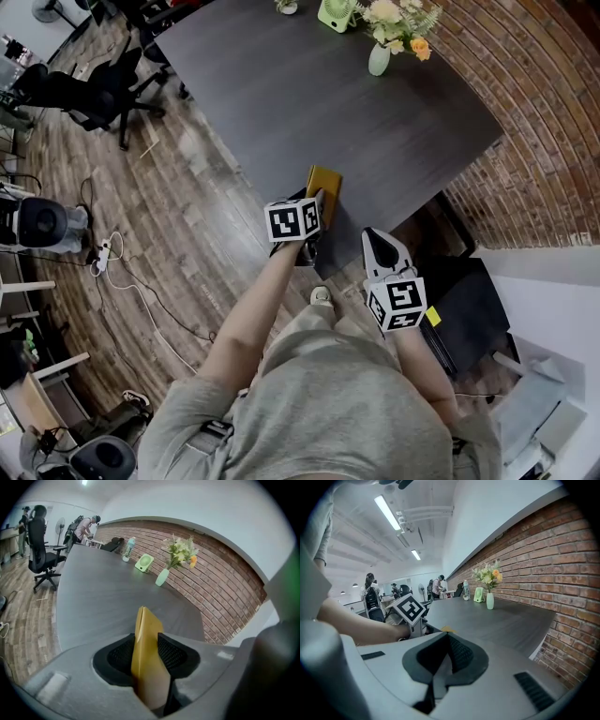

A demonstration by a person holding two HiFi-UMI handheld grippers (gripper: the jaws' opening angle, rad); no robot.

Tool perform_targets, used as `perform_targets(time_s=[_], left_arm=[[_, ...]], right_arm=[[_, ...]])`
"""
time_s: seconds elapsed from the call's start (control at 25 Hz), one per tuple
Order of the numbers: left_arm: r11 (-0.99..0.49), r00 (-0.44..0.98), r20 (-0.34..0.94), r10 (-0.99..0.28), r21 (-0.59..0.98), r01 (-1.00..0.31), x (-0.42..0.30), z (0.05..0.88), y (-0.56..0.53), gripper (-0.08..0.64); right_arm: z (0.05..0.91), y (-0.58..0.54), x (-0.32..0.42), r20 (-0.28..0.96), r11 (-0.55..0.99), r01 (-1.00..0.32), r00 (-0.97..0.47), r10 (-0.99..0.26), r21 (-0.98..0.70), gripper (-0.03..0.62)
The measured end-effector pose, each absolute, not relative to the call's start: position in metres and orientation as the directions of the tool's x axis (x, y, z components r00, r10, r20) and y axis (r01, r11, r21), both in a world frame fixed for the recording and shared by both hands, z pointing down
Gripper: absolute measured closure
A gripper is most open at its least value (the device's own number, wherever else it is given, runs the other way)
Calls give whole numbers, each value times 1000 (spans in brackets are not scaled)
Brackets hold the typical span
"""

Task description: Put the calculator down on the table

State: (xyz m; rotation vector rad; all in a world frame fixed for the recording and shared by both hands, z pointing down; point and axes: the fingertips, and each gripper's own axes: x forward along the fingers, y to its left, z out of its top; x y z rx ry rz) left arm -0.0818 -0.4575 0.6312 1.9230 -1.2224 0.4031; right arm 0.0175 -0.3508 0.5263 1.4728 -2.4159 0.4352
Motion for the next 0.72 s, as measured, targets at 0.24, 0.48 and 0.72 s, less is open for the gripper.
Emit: perform_targets(time_s=[0.24, 0.48, 0.72], left_arm=[[-174, 427, 674, -603, 412, -895, -96, 644, -457, 396], [-175, 420, 677, -605, 401, -899, -98, 644, -457, 396], [-166, 417, 652, -634, 412, -896, -100, 630, -446, 397]], right_arm=[[526, -352, 11, 382, 446, -888, -452, -806, -110, 589], [524, -350, 11, 383, 449, -887, -453, -805, -106, 589], [518, -343, 18, 377, 449, -888, -452, -808, -102, 589]])
